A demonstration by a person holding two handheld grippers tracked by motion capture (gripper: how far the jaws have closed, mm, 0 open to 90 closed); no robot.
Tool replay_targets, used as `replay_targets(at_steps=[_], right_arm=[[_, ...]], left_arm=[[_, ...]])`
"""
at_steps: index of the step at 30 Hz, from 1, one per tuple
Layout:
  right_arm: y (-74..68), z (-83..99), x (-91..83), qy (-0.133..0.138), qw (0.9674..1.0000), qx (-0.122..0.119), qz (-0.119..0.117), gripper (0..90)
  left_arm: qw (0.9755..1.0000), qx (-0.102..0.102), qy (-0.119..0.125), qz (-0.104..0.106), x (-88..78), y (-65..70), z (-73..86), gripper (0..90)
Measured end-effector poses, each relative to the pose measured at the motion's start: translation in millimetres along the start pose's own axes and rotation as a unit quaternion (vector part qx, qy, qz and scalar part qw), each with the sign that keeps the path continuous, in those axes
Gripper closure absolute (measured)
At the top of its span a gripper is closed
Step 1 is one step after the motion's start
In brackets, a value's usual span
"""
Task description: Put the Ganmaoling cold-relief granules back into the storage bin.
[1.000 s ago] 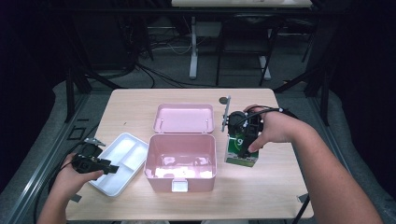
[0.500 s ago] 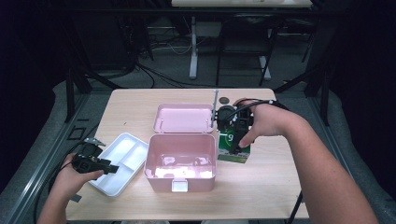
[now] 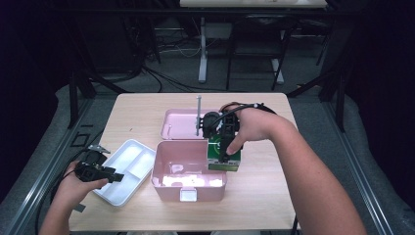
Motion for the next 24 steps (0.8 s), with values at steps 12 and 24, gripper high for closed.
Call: replay_targets(at_steps=[12, 24], right_arm=[[-6.1, -32.4, 4.5, 0.002, 0.9995, -0.032, -0.002, 17.7], [-9.7, -36.0, 20.2, -0.003, 0.9991, -0.042, -0.005, 17.7]], left_arm=[[1.0, 0.001, 0.001, 0.001, -0.4, 0.1, 0.6, 51.9], [1.0, 0.004, -0.001, 0.0, 0.2, 0.6, -0.1, 52.0]])
Point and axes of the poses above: each handheld gripper's, and its own axes: x roughly forward along the jaws, z roughly out of its underside, y roughly to its right, the point moved 4 cm from there along x, roughly forward along the jaws, and after that the axes turned 8 degrees about z, right-handed, at the moved point
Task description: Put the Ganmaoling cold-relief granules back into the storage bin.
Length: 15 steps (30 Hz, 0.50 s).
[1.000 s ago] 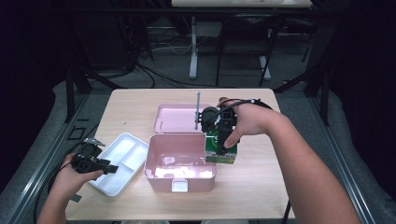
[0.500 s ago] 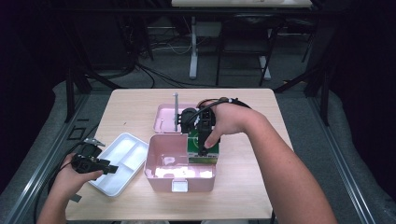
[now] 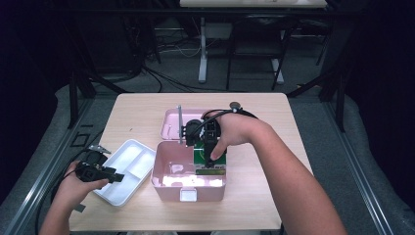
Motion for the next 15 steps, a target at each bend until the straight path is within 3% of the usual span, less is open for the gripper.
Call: replay_targets(at_steps=[15], right_arm=[[-2.8, -1.1, 36.1, -0.02, 0.9998, -0.004, -0.009, 17.7]], left_arm=[[1.0, 0.0, -0.002, 0.0, 1.3, 0.9, -0.2, 52.0]])
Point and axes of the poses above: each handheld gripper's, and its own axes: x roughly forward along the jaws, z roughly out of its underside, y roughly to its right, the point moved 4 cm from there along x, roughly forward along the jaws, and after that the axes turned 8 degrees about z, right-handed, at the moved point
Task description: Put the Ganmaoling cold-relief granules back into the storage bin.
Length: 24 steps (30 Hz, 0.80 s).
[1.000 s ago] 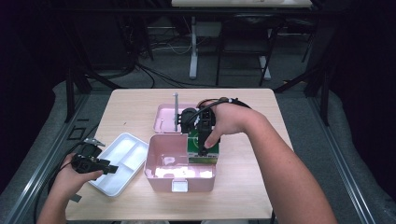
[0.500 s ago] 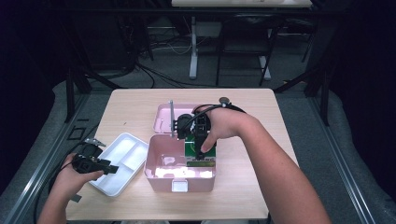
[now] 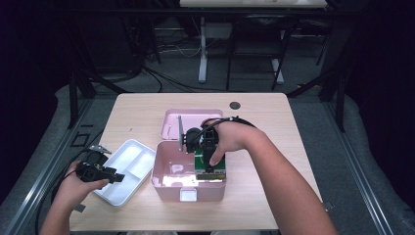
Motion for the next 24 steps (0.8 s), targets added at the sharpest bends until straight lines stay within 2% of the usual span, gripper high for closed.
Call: replay_targets(at_steps=[6, 13, 17, 24], right_arm=[[-0.3, -1.5, 11.7, 0.007, 0.9999, 0.007, -0.008, 17.7], [2.5, -1.6, 25.9, -0.003, 0.9999, 0.012, -0.008, 17.6], [2.7, -2.0, 32.2, 0.004, 0.9997, 0.02, -0.013, 17.6], [1.9, -0.6, 42.5, 0.001, 0.9997, 0.021, -0.01, 17.6]], left_arm=[[1.0, 0.0, 0.002, 0.0, 0.0, 0.3, 0.1, 52.0], [1.0, 0.001, -0.002, 0.0, 2.3, 1.2, -0.4, 52.0], [1.0, 0.002, -0.002, 0.0, 1.8, 0.5, -0.2, 52.0], [1.0, 0.001, -0.002, -0.001, 1.7, 0.5, -0.2, 52.0]])
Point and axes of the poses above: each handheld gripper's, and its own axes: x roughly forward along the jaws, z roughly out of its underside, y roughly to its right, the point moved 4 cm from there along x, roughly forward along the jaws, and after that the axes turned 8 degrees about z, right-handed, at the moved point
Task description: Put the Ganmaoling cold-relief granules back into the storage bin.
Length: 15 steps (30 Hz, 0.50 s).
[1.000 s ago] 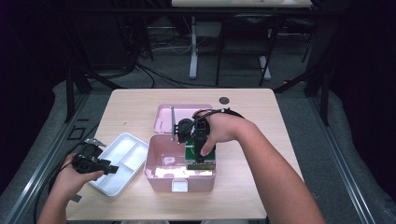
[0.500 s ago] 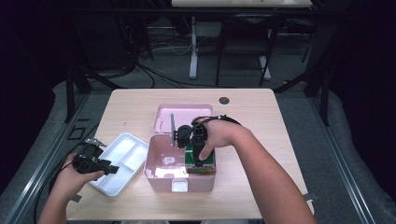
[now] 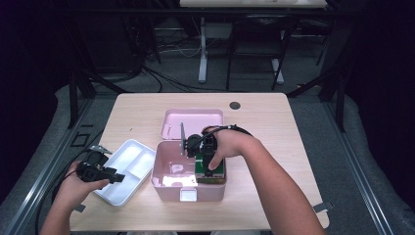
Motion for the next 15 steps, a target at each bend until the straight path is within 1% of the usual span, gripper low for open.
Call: replay_targets(at_steps=[6, 8, 13, 15], right_arm=[[-0.3, 1.3, 5.8, -0.004, 1.0, -0.002, -0.003, 17.5], [-0.1, 1.8, 7.3, 0.0, 1.0, 0.004, -0.006, 17.4], [0.0, 3.4, 8.3, 0.004, 0.9999, 0.005, -0.008, 17.2], [1.2, 3.9, 8.3, 0.002, 1.0, 0.003, -0.008, 17.1]], left_arm=[[1.0, -0.001, 0.0, 0.0, 1.0, 0.3, -0.1, 52.1], [1.0, -0.002, 0.0, -0.001, 0.9, -0.1, 0.0, 52.1], [1.0, 0.0, -0.001, 0.0, 1.2, -0.1, 0.0, 52.1], [1.0, 0.0, 0.0, 0.0, 1.0, 0.4, -0.1, 52.1]])
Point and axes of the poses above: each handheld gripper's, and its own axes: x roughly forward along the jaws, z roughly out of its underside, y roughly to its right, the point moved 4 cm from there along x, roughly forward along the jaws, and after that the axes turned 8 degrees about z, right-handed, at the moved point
